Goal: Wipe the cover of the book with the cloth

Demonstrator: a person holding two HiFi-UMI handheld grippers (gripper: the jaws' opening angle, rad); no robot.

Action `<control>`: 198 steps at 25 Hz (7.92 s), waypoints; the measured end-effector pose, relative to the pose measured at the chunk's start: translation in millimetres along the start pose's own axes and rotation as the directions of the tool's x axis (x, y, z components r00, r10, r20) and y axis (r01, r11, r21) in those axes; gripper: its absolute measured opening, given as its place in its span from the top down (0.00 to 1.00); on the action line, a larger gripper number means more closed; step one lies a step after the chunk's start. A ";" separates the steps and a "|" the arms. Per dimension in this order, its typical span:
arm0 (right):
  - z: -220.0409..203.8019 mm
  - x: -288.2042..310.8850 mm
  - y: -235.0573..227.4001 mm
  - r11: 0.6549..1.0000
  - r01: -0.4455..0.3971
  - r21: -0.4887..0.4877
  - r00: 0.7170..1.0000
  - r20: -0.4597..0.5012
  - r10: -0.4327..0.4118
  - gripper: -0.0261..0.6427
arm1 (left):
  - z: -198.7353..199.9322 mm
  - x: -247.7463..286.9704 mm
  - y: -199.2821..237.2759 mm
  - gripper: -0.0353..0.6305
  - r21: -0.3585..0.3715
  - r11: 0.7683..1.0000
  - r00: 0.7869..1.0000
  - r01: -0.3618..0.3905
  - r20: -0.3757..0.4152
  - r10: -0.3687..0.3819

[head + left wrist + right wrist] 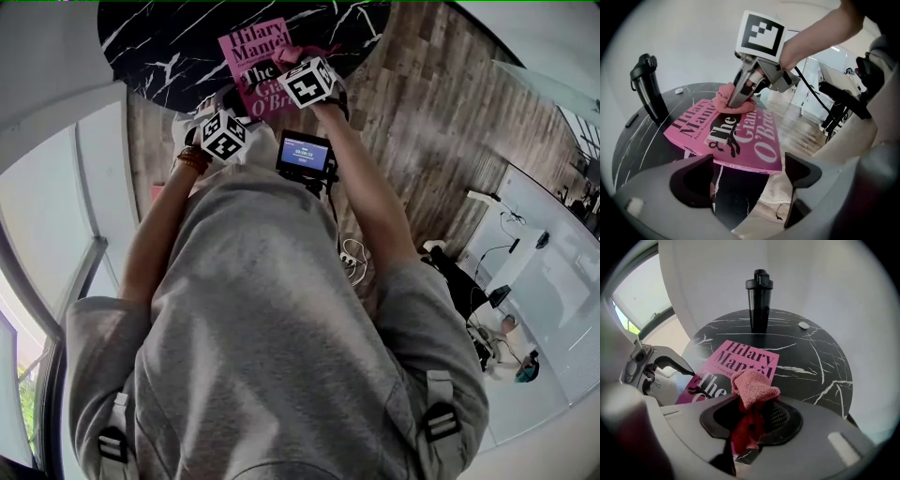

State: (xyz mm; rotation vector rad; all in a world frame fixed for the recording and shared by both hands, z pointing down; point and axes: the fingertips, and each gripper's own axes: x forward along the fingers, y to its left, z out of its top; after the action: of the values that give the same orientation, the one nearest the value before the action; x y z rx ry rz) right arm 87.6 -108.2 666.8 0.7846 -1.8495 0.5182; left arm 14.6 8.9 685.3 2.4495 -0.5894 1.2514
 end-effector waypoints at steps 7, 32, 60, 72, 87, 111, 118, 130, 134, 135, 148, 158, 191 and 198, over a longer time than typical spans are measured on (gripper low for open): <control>11.1 5.9 17.1 0.996 -0.080 0.043 0.997 -0.016 0.080 0.76 | 0.0 0.3 -0.5 0.24 0.004 1.000 1.000 -0.008 0.002 0.008; 43.1 18.6 65.9 0.966 -0.197 0.167 0.980 0.055 0.190 0.77 | -0.3 0.1 1.0 0.24 0.006 1.000 1.000 -0.022 0.009 0.022; -35.6 -28.4 -17.0 0.941 -0.180 0.287 0.981 0.124 0.150 0.75 | -1.8 3.1 2.3 0.24 0.019 0.996 0.996 -0.093 0.014 0.092; -39.7 -13.7 -5.8 0.960 -0.115 0.257 0.993 0.065 0.101 0.75 | -0.8 4.2 3.2 0.24 0.007 0.995 0.995 -0.103 0.007 0.103; -33.9 -13.1 19.5 0.997 -0.081 0.013 0.997 0.021 0.081 0.78 | -2.6 6.8 4.1 0.24 -0.002 0.995 0.995 -0.102 0.014 0.102; -13.4 -2.3 120.7 0.946 -0.292 -0.142 0.956 -0.005 0.294 0.77 | -2.7 7.5 3.8 0.24 0.003 0.994 0.994 -0.112 0.003 0.112; -3.2 -5.7 150.2 0.866 -0.490 -0.104 0.870 0.013 0.494 0.76 | -4.8 8.1 4.0 0.24 0.045 0.991 0.992 -0.122 -0.014 0.123; -43.3 -56.5 34.4 0.936 -0.316 -0.153 0.938 0.099 0.333 0.76 | -6.3 11.3 6.2 0.24 0.057 0.992 0.993 -0.115 -0.019 0.116; -75.2 -43.5 36.0 0.924 -0.362 -0.124 0.931 -0.004 0.365 0.76 | -6.4 11.9 6.0 0.24 0.058 0.992 0.993 -0.114 -0.019 0.115; -78.1 -38.9 40.4 0.921 -0.365 -0.136 0.930 -0.023 0.366 0.76 | -6.4 11.9 6.3 0.24 0.058 0.992 0.993 -0.114 -0.019 0.116; -61.1 -19.4 100.6 0.877 -0.416 -0.241 0.909 -0.075 0.410 0.77 | -5.3 12.1 6.1 0.24 0.051 0.990 0.991 -0.128 -0.024 0.129; -43.0 -14.3 128.1 0.845 -0.495 -0.204 0.867 -0.050 0.496 0.76 | -8.3 10.0 3.5 0.24 0.062 0.992 0.992 -0.106 -0.058 0.110; -49.0 -398.9 214.5 0.999 0.034 0.035 0.495 0.867 -0.047 0.77 | 58.1 -345.6 -152.7 0.95 -0.297 0.807 0.527 -0.511 0.633 0.567; -135.8 -443.8 250.3 0.999 0.032 0.038 0.495 0.867 -0.049 0.77 | 38.4 -358.0 -255.6 0.95 -0.330 0.786 0.525 -0.523 0.601 0.602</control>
State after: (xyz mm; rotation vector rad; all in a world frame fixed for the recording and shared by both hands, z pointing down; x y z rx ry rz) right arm 114.9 280.5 311.5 1.2484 -2.7584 0.0516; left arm -21.1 287.1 344.2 2.6655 -1.7307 0.3536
